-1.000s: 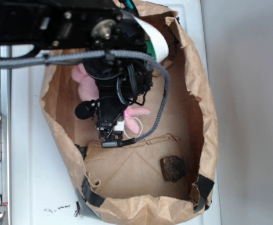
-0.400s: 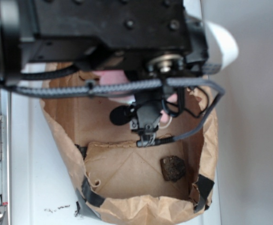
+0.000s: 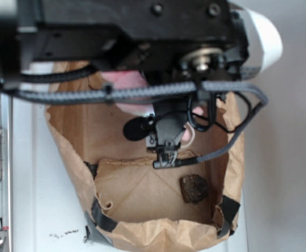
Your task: Grab the pink bunny.
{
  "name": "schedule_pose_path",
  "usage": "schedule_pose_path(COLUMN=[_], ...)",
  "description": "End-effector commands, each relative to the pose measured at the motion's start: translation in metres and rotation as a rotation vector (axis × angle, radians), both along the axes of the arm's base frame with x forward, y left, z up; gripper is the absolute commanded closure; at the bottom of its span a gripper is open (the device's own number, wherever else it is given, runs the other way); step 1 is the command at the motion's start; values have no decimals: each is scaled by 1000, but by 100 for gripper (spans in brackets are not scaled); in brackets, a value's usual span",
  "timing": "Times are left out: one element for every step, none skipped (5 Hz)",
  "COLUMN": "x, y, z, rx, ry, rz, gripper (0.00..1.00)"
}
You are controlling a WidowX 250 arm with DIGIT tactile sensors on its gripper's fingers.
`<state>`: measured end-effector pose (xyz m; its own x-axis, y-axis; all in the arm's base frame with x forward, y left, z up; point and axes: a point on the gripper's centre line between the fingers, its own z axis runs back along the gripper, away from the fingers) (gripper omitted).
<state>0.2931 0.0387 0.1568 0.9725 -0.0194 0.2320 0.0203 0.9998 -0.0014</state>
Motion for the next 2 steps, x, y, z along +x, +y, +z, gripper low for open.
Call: schedule_pose_path(x=[-14, -13], y=[3, 0], z=[24, 21], rx=[35, 45], ry=[-122, -114], rz=[-25, -19], gripper=[100, 100])
